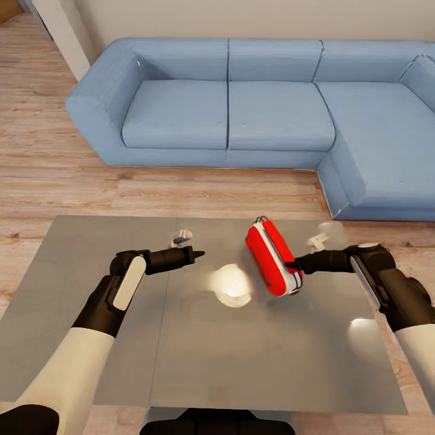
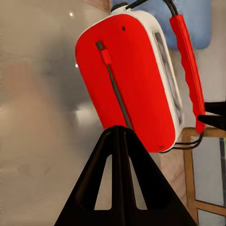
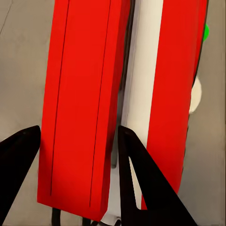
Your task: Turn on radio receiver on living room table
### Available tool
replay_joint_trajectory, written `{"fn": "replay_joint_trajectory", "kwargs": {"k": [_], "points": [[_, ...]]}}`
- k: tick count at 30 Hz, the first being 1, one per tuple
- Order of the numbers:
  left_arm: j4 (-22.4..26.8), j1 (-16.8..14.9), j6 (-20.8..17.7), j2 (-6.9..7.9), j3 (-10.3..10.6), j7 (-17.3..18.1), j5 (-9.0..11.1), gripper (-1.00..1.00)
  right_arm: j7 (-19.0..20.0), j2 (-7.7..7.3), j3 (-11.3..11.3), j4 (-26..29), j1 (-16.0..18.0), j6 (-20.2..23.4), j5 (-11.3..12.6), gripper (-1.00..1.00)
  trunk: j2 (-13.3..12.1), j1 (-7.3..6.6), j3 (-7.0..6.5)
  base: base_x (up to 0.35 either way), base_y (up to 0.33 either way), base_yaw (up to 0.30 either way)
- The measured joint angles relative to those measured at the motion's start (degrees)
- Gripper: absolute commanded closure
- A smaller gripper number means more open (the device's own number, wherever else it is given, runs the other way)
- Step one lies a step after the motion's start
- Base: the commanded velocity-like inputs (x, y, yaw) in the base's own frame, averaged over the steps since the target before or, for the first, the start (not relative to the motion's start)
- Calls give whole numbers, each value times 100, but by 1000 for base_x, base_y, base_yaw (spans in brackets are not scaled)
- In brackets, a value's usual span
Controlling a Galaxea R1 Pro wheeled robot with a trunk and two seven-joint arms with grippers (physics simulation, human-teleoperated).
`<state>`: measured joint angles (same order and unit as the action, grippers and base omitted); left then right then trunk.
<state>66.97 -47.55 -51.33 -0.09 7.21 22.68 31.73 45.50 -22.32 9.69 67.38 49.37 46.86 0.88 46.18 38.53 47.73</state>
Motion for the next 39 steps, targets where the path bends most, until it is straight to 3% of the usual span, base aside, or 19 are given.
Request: {"fn": "replay_joint_trajectory", "kwargs": {"k": [7,11,39], "points": [[0,0,0,1,0,0,-4,100,-22,197,-2,-303,1,-185,-350,100,0,0,0,0,0,0],[0,0,0,-7,0,0,-3,100,-29,209,-2,-557,2,-430,-338,100,0,0,0,0,0,0],[0,-1,0,-17,0,0,-2,100,-33,217,-2,-894,2,-966,-297,100,0,0,0,0,0,0]]}}
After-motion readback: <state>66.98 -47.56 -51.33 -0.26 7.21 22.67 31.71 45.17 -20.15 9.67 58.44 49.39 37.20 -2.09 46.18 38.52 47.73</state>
